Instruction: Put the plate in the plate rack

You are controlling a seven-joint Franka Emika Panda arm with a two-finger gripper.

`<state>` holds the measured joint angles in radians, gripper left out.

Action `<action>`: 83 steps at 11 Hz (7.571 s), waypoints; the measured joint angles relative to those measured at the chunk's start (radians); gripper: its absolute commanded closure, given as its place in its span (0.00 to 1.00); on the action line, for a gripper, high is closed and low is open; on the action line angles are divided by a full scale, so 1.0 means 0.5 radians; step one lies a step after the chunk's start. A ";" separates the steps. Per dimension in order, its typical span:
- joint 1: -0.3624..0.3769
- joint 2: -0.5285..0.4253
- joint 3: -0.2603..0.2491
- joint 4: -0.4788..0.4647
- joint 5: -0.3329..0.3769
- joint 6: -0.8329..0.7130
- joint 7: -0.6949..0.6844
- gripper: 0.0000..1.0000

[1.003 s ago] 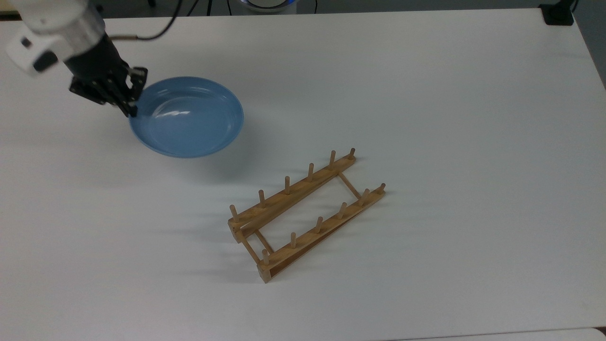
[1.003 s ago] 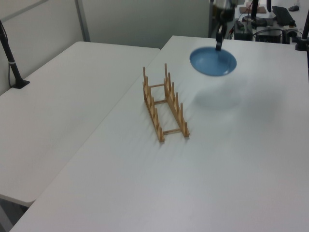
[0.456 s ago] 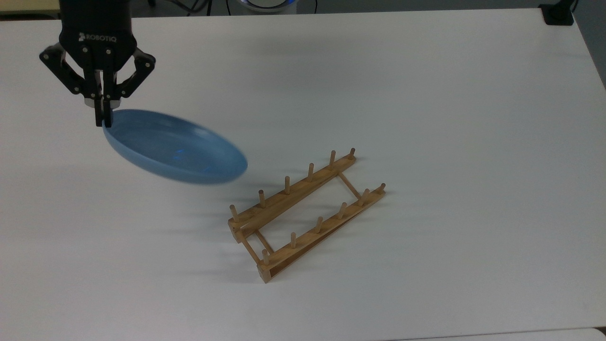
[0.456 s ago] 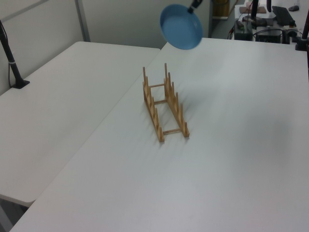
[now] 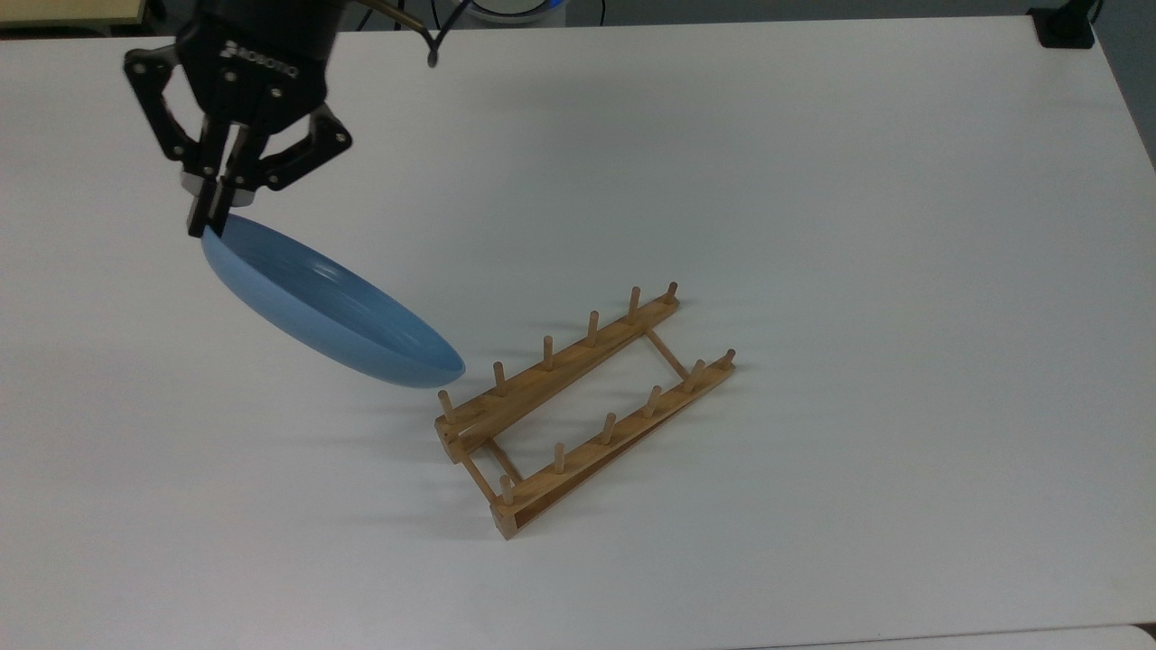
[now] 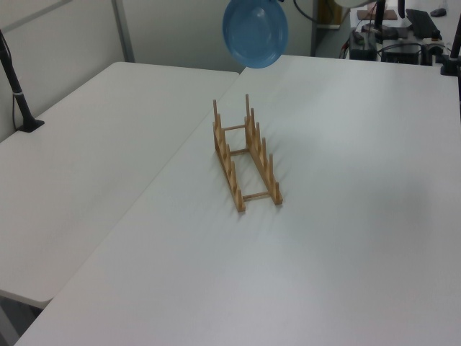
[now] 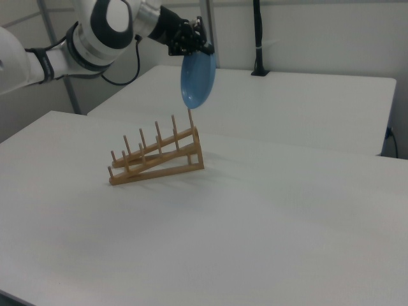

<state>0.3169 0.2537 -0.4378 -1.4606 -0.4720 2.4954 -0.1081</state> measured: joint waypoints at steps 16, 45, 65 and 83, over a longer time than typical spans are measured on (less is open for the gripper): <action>0.394 0.281 0.007 -0.024 -1.180 -0.360 0.633 0.87; 0.402 0.189 0.386 0.211 -0.484 -0.608 1.642 0.00; 0.363 0.153 0.345 0.217 0.142 -1.010 1.404 0.00; -0.372 -0.170 0.512 0.101 1.135 -1.561 0.177 0.00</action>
<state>0.1311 0.1689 -0.1817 -1.4101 0.0956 1.7148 -0.0197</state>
